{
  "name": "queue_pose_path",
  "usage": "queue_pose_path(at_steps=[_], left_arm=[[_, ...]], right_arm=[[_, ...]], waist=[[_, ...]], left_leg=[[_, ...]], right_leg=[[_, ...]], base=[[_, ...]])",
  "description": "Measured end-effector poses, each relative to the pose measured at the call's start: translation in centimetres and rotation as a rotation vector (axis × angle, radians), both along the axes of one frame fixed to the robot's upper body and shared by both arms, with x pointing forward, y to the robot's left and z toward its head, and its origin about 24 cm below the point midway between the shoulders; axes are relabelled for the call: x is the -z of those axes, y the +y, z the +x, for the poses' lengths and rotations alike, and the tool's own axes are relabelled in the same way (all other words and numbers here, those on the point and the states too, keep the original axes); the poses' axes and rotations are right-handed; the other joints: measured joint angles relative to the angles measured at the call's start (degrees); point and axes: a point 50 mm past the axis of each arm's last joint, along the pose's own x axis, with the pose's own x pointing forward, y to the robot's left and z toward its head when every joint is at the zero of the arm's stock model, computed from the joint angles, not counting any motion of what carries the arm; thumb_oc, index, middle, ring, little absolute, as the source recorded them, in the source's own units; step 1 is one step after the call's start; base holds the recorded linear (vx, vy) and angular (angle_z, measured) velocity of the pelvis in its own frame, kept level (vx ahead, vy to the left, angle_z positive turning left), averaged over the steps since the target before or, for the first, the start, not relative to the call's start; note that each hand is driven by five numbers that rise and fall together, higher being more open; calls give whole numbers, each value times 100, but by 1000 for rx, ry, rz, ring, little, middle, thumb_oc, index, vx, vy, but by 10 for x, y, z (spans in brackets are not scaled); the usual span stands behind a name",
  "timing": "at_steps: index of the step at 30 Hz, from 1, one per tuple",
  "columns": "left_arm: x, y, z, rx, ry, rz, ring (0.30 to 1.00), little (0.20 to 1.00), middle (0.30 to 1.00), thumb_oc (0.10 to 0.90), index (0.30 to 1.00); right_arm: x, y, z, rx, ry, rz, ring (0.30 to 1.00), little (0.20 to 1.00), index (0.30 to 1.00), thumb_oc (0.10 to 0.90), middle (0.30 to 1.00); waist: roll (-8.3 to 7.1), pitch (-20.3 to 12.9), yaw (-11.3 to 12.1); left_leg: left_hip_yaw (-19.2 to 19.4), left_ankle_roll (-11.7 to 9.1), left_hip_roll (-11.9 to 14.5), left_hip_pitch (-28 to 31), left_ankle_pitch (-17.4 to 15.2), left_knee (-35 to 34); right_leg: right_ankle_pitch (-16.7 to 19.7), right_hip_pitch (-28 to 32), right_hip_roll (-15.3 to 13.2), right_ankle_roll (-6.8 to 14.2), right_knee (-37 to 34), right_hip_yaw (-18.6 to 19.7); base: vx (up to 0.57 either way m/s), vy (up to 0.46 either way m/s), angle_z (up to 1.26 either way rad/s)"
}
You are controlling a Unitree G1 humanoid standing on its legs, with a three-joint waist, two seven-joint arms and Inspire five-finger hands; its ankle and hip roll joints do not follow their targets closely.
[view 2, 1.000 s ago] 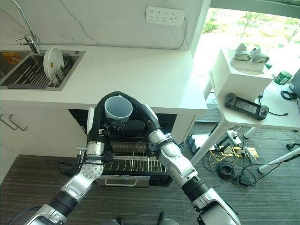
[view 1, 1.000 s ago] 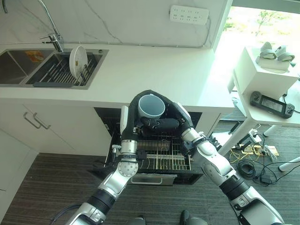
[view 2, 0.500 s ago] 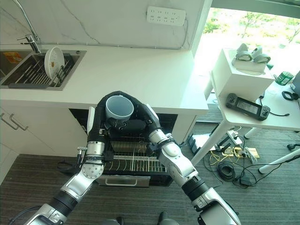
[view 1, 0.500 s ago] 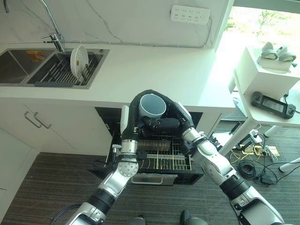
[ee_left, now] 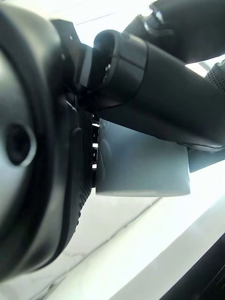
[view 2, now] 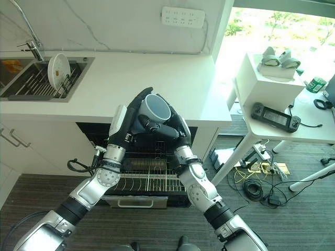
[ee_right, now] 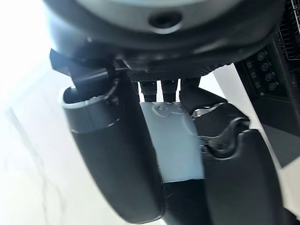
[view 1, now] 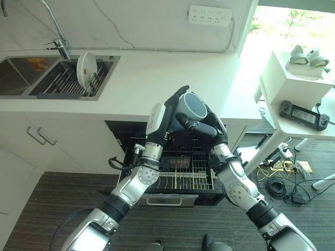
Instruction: Place the dishes in the dishwasher.
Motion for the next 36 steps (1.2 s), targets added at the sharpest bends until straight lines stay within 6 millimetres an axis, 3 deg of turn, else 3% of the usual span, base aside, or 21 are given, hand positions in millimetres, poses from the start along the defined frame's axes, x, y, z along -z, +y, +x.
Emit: queue_pose_path(at_steps=[10, 16, 22, 33, 36], left_arm=[[-12, -21, -7, 69, -53, 24, 900, 900, 900, 800, 900], [-16, -23, -12, 108, -60, 50, 900, 900, 900, 800, 900], [29, -14, -29, 133, 112, 187, 900, 900, 900, 800, 900], [37, -6, -32, 107, 150, 188, 900, 900, 900, 800, 900], [39, 9, -35, 105, 203, 144, 900, 900, 900, 800, 900]], right_arm=[[-18, -29, -9, 176, -54, 334, 300, 300, 300, 400, 300], [-32, -55, -13, 301, -145, 456, 300, 300, 300, 400, 300], [-53, -91, -20, 460, -289, 642, 300, 300, 300, 400, 300], [-47, -80, -17, 346, -248, 646, 300, 300, 300, 400, 300], [-31, -81, -28, 293, -217, 600, 300, 300, 300, 400, 300]], waist=[[230, 7, -296], [245, 7, -317], [262, 6, -318], [259, 7, -316], [251, 10, -316]], left_leg=[[95, 19, 22, 70, -12, -52], [193, 18, 42, 108, -15, -94], [263, 18, 43, 109, -14, -121], [275, 18, 42, 105, -14, -131], [282, 18, 48, 103, -14, -152]], right_leg=[[12, -13, 23, 19, -14, 119], [12, -25, 45, 18, -16, 180], [13, -99, 56, 19, -1, 256], [13, -125, 57, 20, 14, 276], [10, -127, 63, 22, -5, 268]], base=[[12, 0, -6], [7, 11, -6], [4, 7, -6], [1, 1, -1], [0, 0, 0]])
